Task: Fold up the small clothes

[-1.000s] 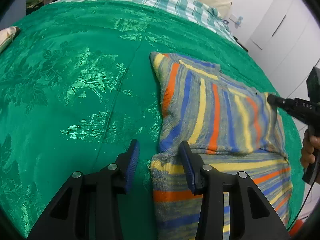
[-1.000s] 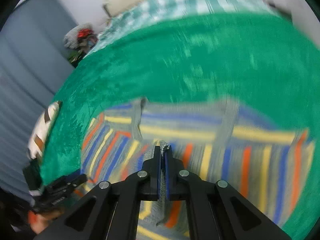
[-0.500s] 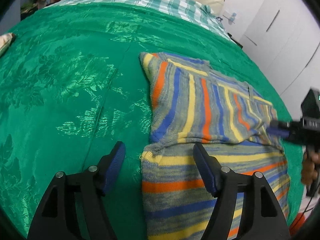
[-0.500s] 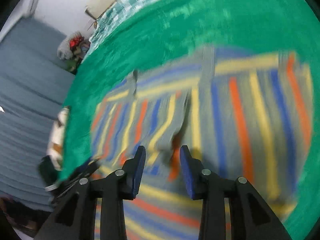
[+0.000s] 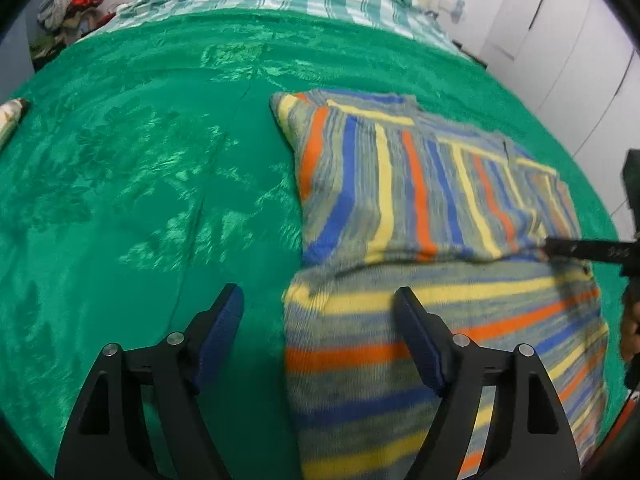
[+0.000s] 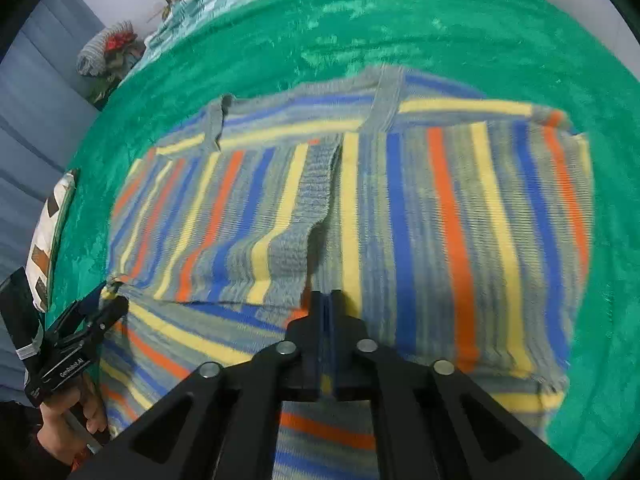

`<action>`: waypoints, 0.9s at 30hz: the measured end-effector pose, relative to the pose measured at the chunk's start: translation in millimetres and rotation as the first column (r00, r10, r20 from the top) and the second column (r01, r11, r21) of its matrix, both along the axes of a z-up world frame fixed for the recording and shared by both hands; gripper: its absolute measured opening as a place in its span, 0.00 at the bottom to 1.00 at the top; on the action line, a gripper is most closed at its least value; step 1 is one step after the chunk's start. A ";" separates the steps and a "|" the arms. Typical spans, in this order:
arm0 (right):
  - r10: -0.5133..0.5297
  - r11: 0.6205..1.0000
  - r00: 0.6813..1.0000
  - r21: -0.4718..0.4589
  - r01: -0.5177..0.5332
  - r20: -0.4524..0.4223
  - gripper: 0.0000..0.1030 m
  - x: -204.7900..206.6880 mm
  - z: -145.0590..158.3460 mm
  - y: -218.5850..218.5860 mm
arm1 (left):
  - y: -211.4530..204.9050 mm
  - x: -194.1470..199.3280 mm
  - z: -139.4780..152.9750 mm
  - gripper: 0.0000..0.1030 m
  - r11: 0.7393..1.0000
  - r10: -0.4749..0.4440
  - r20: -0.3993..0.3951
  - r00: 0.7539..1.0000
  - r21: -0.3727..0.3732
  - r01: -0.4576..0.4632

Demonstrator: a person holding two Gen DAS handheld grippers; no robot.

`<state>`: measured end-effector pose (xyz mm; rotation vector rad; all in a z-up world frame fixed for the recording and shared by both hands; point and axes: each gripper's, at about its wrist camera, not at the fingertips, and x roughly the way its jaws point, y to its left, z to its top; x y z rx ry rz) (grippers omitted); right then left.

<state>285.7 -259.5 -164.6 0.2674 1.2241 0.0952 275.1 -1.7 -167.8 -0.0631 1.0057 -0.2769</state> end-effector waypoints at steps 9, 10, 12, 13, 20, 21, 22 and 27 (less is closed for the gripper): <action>-0.053 0.971 0.944 -0.206 0.125 0.325 0.78 -155.7 66.8 -47.3 | 102.8 -45.6 18.7 0.93 0.980 0.175 0.108 0.979 0.072 -0.184; -0.082 0.961 0.939 -0.224 0.164 0.334 0.78 -173.8 67.1 -56.1 | 114.7 -44.2 15.8 0.93 0.973 0.205 0.109 0.973 0.089 -0.215; -0.152 0.929 0.927 -0.271 0.253 0.344 0.79 -214.1 63.1 -78.4 | 134.9 -38.5 5.7 0.94 0.961 0.234 0.112 0.966 0.122 -0.247; -0.184 0.914 0.923 -0.288 0.288 0.339 0.81 -226.6 59.3 -89.0 | 142.3 -33.4 -4.5 0.96 0.959 0.234 0.098 0.967 0.142 -0.246; -0.370 0.855 0.894 -0.282 0.434 0.254 0.86 -252.6 25.0 -150.2 | 152.6 -34.5 -23.1 1.00 0.969 0.220 0.102 0.970 0.089 -0.229; -0.389 0.859 0.895 -0.266 0.439 0.219 0.89 -250.9 16.3 -156.9 | 153.5 -35.7 -22.9 1.00 0.969 0.220 0.104 0.970 0.091 -0.229; -0.405 0.866 0.897 -0.240 0.438 0.178 0.94 -247.6 5.6 -162.7 | 151.2 -36.4 -23.2 1.00 0.969 0.220 0.101 0.970 0.092 -0.229; -0.407 0.874 0.896 -0.210 0.439 0.177 1.00 -246.1 -7.4 -163.7 | 152.1 -36.6 -23.2 1.00 0.969 0.222 0.108 0.969 0.083 -0.231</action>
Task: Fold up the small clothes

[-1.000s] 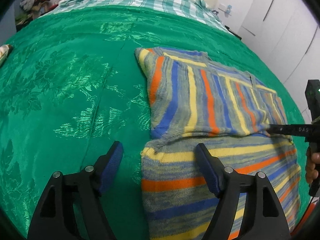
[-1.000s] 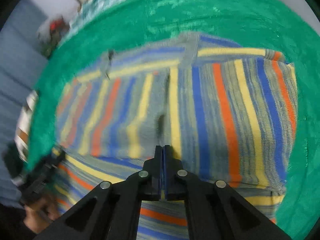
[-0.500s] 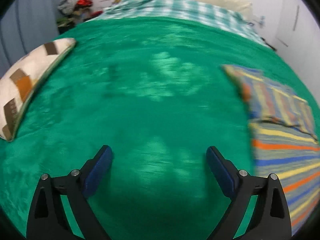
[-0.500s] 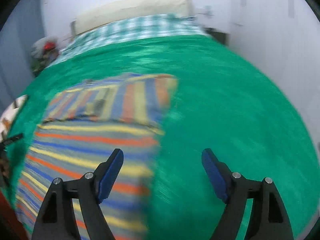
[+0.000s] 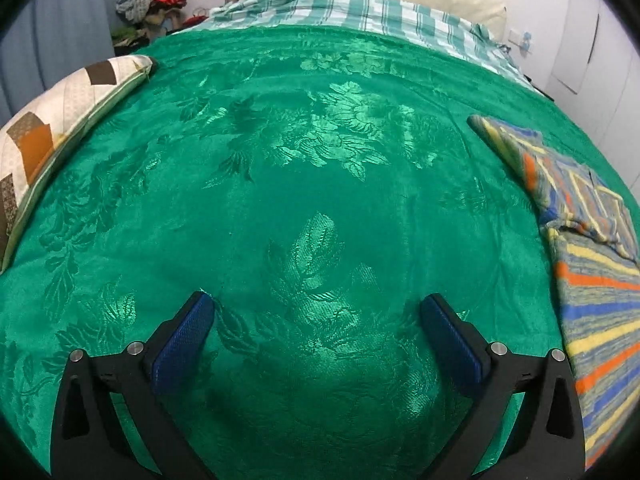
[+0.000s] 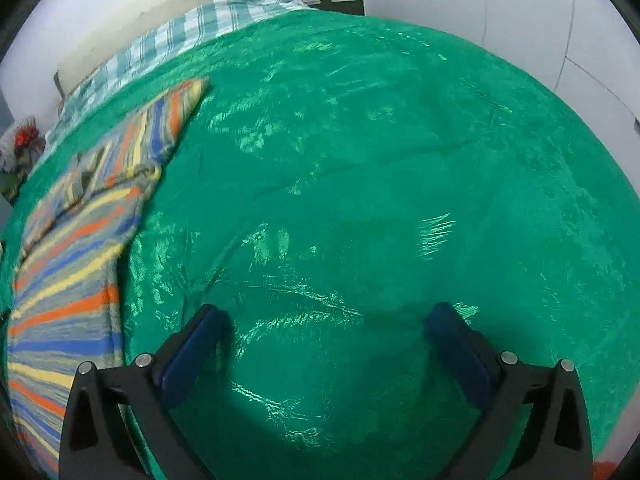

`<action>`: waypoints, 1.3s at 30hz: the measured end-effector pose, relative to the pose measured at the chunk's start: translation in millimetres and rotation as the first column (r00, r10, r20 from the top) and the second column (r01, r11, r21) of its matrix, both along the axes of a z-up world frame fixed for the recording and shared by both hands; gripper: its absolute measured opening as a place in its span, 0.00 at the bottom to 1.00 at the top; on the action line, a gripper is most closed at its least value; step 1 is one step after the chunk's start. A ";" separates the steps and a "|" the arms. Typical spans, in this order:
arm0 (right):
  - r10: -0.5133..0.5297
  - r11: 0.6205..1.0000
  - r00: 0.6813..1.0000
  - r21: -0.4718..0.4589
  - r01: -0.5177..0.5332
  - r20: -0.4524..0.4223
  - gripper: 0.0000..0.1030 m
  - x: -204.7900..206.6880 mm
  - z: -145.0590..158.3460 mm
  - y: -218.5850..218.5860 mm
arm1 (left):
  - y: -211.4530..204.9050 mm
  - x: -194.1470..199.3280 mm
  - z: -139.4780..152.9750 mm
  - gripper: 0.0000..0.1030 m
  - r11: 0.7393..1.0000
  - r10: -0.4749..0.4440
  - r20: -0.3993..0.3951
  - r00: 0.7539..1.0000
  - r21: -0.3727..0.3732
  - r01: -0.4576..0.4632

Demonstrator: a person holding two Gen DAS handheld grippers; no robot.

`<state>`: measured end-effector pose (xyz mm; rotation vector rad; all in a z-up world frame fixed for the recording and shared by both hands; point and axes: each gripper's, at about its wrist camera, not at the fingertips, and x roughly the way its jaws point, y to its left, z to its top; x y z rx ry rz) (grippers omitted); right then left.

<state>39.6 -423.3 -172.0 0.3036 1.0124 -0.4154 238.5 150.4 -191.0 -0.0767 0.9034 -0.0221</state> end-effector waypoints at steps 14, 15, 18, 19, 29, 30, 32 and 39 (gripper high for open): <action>0.004 0.996 1.000 -0.088 -0.003 0.003 1.00 -1.5 -10.4 16.4 | 0.4 2.3 -0.1 1.00 1.000 0.000 -0.003 1.000 0.000 0.000; 0.003 0.996 1.000 -0.089 -0.003 0.002 1.00 -1.1 -10.4 16.5 | 0.4 2.3 -0.1 1.00 1.000 0.000 -0.003 1.000 0.000 0.000; 0.002 0.996 1.000 -0.091 -0.002 0.001 1.00 1.3 -11.0 16.4 | 0.4 2.3 -0.1 1.00 1.000 0.000 -0.003 1.000 0.000 0.000; 0.002 0.996 1.000 -0.093 -0.002 0.001 1.00 1.6 -11.2 16.5 | 0.4 2.2 -0.2 1.00 1.000 0.000 -0.003 1.000 0.000 0.000; -0.005 0.995 1.000 -0.102 0.004 -0.006 1.00 3.6 -11.7 17.2 | 0.3 2.2 -0.1 1.00 1.000 0.000 -0.003 1.000 0.000 0.000; -0.005 0.995 1.000 -0.102 0.005 -0.003 1.00 3.3 -11.6 17.2 | 0.3 2.1 0.0 1.00 1.000 0.000 -0.003 1.000 0.000 0.000; -0.007 0.994 1.000 -0.105 0.008 0.006 1.00 2.5 -11.6 17.0 | 0.2 2.1 -0.1 1.00 1.000 0.000 -0.003 1.000 0.000 0.000; -0.002 0.995 1.000 -0.102 0.003 0.016 1.00 1.0 -11.3 15.8 | 0.2 2.1 -0.2 1.00 1.000 0.001 -0.002 1.000 0.000 -0.001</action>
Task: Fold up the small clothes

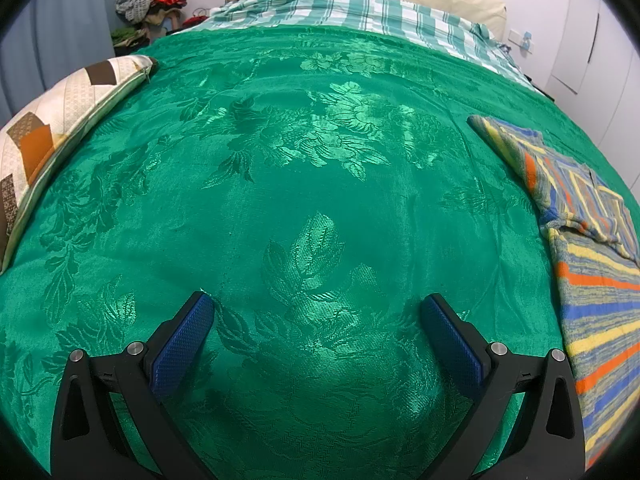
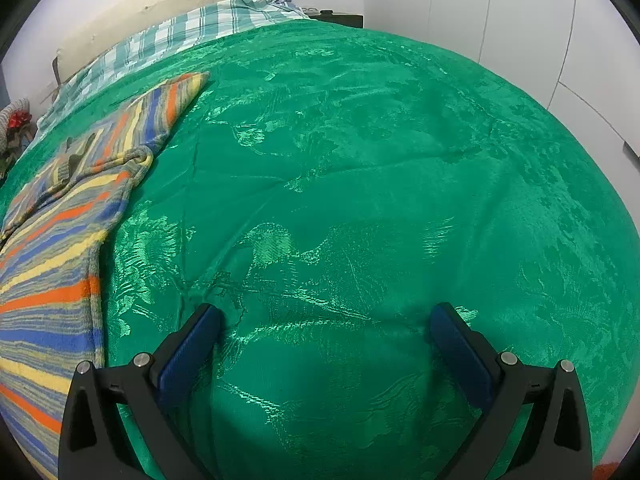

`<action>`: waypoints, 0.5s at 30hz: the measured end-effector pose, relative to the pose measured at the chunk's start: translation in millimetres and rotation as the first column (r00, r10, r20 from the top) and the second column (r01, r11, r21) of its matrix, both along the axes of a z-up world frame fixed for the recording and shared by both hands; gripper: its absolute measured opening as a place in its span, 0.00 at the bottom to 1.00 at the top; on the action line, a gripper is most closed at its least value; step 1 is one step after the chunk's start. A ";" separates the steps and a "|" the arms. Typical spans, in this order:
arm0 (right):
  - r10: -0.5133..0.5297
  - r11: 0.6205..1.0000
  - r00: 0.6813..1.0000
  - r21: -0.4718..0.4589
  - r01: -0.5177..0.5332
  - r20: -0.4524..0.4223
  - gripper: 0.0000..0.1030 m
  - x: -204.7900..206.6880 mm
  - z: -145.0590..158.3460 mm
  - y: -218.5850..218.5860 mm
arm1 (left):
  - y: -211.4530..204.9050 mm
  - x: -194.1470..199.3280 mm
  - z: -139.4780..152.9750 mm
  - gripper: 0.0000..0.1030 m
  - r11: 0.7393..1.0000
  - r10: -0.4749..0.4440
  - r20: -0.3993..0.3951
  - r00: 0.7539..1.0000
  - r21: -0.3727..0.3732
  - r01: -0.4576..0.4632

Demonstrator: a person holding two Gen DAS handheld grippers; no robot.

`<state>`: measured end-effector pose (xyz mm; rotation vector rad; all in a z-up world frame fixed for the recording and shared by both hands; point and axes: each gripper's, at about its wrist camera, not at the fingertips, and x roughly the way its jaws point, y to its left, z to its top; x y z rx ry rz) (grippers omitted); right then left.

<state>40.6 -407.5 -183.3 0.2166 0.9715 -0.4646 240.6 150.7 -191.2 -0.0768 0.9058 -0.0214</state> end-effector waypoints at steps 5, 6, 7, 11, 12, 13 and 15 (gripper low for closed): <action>0.005 1.000 1.000 0.008 -0.005 0.011 1.00 -3.3 1.2 -0.2 | 0.1 -0.3 -0.3 1.00 1.000 0.000 0.001 1.000 -0.001 0.000; 0.008 1.000 1.000 0.009 -0.008 0.016 1.00 -4.3 1.1 -0.3 | 0.0 -0.2 -0.1 1.00 1.000 0.000 0.001 1.000 -0.002 0.000; 0.009 1.000 1.000 0.009 -0.009 0.019 1.00 -5.0 1.1 -0.1 | 0.0 -0.5 0.1 1.00 1.000 0.001 0.002 1.000 -0.003 -0.001; 0.011 1.000 1.000 0.002 -0.011 0.027 1.00 -6.1 1.4 1.0 | -0.2 -0.7 -0.3 1.00 1.000 0.001 0.001 1.000 -0.001 -0.001; 0.011 1.000 0.999 0.002 -0.011 0.030 1.00 -6.4 1.7 0.9 | -0.9 -0.5 -0.2 1.00 1.000 0.002 0.001 1.000 0.007 -0.002; 0.013 1.000 0.999 0.002 -0.013 0.034 1.00 -7.2 1.8 1.0 | -2.0 -0.4 0.1 1.00 1.000 0.004 0.000 1.000 0.015 -0.004; 0.013 1.000 0.999 0.000 -0.013 0.037 1.00 -7.7 1.5 1.6 | -2.9 -0.1 0.5 1.00 1.000 0.004 0.001 1.000 0.024 -0.004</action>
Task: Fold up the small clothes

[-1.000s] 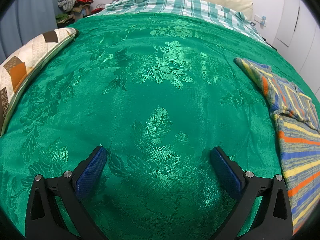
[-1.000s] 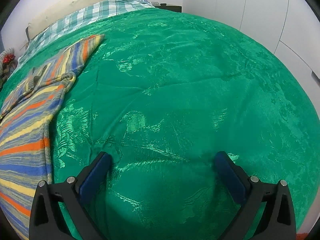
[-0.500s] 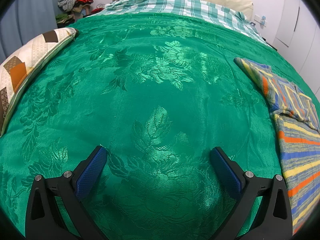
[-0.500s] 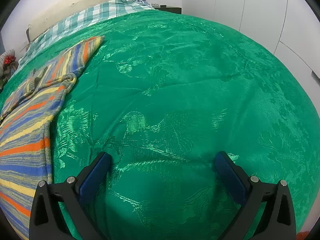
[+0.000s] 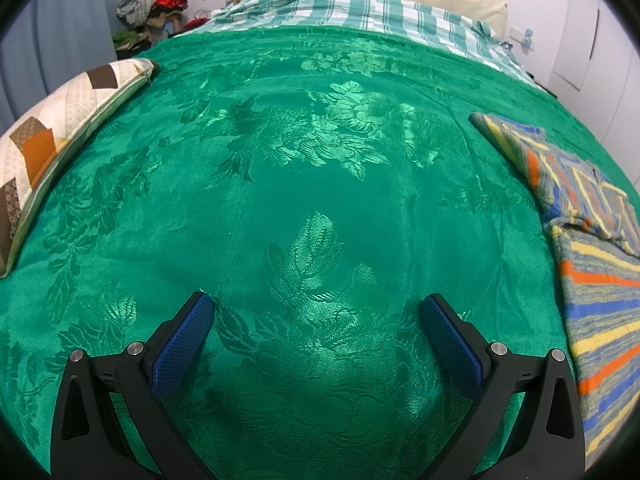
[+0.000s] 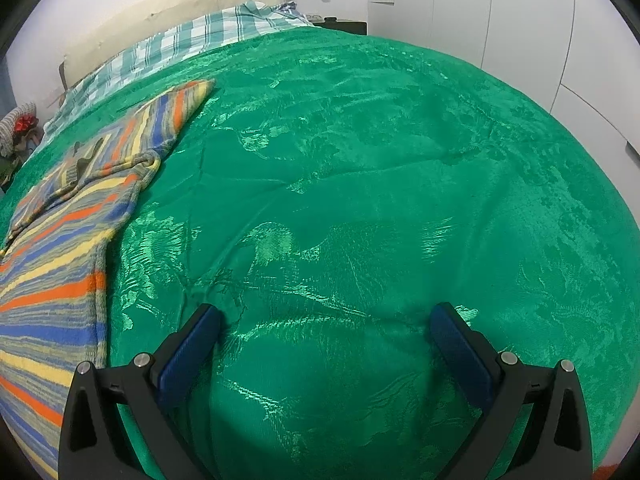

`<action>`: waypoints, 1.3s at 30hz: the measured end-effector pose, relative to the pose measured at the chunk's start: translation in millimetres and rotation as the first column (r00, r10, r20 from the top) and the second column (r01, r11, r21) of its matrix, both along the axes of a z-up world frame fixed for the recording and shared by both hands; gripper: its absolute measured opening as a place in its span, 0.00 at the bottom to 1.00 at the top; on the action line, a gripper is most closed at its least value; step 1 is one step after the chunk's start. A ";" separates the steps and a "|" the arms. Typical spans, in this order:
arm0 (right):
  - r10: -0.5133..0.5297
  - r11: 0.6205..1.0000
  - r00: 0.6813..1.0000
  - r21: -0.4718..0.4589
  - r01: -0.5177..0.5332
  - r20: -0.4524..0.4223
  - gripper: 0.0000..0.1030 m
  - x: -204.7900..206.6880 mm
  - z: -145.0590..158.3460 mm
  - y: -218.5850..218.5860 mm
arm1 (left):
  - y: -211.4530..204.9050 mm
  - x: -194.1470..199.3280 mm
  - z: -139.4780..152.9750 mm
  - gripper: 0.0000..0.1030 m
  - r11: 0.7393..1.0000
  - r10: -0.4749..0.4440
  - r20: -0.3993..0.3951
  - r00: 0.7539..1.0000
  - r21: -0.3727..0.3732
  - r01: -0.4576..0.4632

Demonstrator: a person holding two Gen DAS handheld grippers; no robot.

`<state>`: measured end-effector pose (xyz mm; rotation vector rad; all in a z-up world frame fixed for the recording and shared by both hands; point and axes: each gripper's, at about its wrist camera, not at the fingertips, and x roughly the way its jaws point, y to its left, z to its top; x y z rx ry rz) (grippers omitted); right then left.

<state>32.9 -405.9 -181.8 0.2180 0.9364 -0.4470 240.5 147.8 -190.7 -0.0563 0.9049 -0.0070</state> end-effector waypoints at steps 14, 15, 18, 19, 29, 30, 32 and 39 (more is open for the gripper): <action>0.036 0.999 0.996 0.042 -0.032 -0.083 1.00 9.6 5.4 -4.0 | -0.6 -17.8 11.6 0.99 0.998 -0.041 -0.138 0.990 -0.042 0.035; 0.059 0.997 0.992 0.059 -0.052 -0.114 1.00 12.2 7.7 -5.4 | 1.0 -26.0 16.1 0.99 0.997 -0.062 -0.162 0.985 -0.061 0.053; 0.147 0.978 0.973 0.176 -0.116 -0.179 0.98 12.1 26.4 -12.3 | 9.2 -69.0 37.1 0.98 0.974 -0.141 -0.182 0.973 -0.201 0.104; 0.179 0.967 0.969 0.209 -0.142 -0.169 0.96 5.6 37.9 -11.9 | 9.9 -86.1 44.3 0.98 0.959 -0.175 -0.182 0.968 -0.255 0.125; 0.440 0.734 0.876 0.641 -0.226 -0.195 0.76 -70.8 39.4 34.7 | -79.9 -196.1 22.1 0.81 0.868 -0.471 -0.340 0.814 -0.342 0.359; 0.454 0.728 0.866 0.647 -0.226 -0.208 0.75 -72.1 33.3 40.2 | -89.3 -200.0 17.5 0.76 0.864 -0.487 -0.360 0.796 -0.330 0.379; 0.501 0.746 0.828 0.611 -0.266 -0.252 0.75 -69.9 20.0 58.3 | -110.7 -209.7 11.6 0.76 0.847 -0.527 -0.383 0.759 -0.314 0.430; 0.572 0.755 0.743 0.577 -0.310 -0.348 0.40 -56.3 -2.1 87.9 | -112.7 -206.0 8.0 0.73 0.853 -0.497 -0.375 0.782 -0.376 0.362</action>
